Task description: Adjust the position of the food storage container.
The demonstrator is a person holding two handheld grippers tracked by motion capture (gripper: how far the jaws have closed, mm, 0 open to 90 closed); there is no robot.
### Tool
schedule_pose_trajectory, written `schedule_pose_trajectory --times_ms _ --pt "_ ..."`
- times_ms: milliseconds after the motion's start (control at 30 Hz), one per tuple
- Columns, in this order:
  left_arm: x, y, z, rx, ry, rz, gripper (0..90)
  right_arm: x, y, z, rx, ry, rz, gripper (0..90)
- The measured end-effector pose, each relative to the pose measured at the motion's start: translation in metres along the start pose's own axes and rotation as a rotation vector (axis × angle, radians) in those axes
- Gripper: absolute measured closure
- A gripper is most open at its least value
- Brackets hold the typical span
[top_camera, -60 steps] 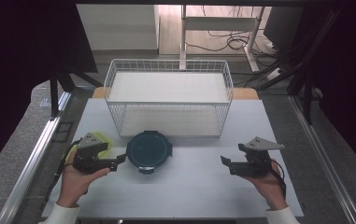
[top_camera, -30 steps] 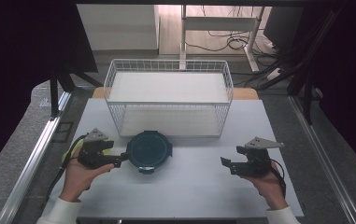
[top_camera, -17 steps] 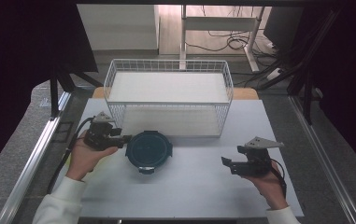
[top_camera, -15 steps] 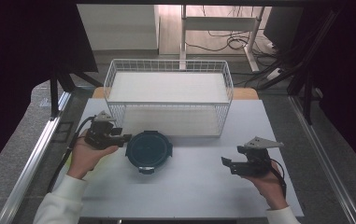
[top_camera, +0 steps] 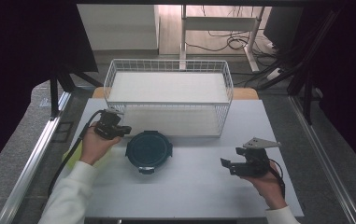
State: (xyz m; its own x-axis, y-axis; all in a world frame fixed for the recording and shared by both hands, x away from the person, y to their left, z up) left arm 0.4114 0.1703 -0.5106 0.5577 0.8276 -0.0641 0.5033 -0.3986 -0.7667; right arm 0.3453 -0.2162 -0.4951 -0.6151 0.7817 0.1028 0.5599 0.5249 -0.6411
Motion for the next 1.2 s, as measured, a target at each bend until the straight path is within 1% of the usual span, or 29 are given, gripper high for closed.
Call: schedule_pose_trajectory --times_ms 33,67,100,133,167,267,333,367,400,433,467,700,733,900,1000,1033,1067,1200 --pt "0.0 0.003 0.001 0.007 -0.006 -0.002 90.0 0.0 0.0 0.0 0.001 0.0 0.0 23.1" --pt "-0.001 0.006 0.002 0.015 -0.002 0.001 90.0 0.0 0.001 0.0 0.002 0.0 -0.003 23.5" --pt "-0.001 0.009 0.002 0.018 -0.001 0.006 90.0 0.0 0.001 0.001 0.006 0.003 -0.008 23.7" --pt "-0.002 0.012 0.001 0.015 -0.01 0.012 90.0 0.0 0.001 0.001 0.01 0.003 -0.011 23.7" --pt "-0.003 0.017 0.001 0.027 -0.008 0.023 90.0 0.0 0.002 0.001 0.01 0.004 -0.011 23.7" --pt "-0.003 0.021 0.002 0.034 -0.012 0.027 90.0 0.0 0.002 0.002 0.01 0.004 -0.01 23.7" --pt "-0.003 0.026 0.003 0.047 -0.01 0.022 90.0 0.0 0.002 0.002 0.009 0.004 -0.008 23.7" --pt "-0.001 0.028 0.003 0.055 0.001 0.022 90.0 -0.001 0.002 0.002 0.009 0.005 -0.007 23.7" --pt "-0.002 0.031 0.004 0.058 -0.015 0.025 90.0 -0.001 0.002 0.002 0.014 0.004 -0.007 23.7" --pt "-0.002 0.032 0.004 0.057 -0.017 0.026 90.0 -0.001 0.002 0.002 0.014 0.004 -0.007 23.7" --pt "-0.001 0.035 0.005 0.075 0.003 0.019 90.0 -0.001 0.003 0.003 0.015 0.007 -0.008 23.8" --pt "-0.001 0.037 0.006 0.079 0.027 0.014 90.0 -0.002 0.003 0.004 0.02 0.011 -0.008 24.1" --pt "-0.002 0.038 0.005 0.071 0.022 0.014 90.0 -0.003 0.003 0.004 0.02 0.011 -0.008 24.1" --pt "-0.003 0.038 0.006 0.074 0.022 0.009 90.0 -0.002 0.005 0.003 0.022 0.013 -0.008 24.3" --pt "-0.004 0.038 0.006 0.073 0.023 0.009 90.0 -0.001 0.005 0.003 0.023 0.007 -0.007 24.7" --pt "-0.005 0.038 0.006 0.072 0.021 0.011 90.0 -0.001 0.005 0.003 0.02 0.004 -0.008 24.8" --pt "-0.005 0.037 0.006 0.077 0.028 0.013 90.0 -0.001 0.005 0.003 0.02 0.004 -0.008 24.8" --pt "-0.009 0.037 0.007 0.075 0.025 0.018 90.0 0.001 0.005 0.002 0.021 0.008 -0.011 25.0"
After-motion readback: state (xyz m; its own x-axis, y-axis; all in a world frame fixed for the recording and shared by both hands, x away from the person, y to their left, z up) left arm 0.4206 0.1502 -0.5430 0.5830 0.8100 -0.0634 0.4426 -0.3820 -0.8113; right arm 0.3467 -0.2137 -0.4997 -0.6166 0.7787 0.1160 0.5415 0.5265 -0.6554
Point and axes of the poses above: each handheld gripper's, and its own axes: y roughly forward along the jaws, z roughly out of its underside, x roughly to its left, the point moved 8 cm from there along y, roughly forward along the jaws, and after that the axes turned 2 degrees about y, right-handed, at the moved point
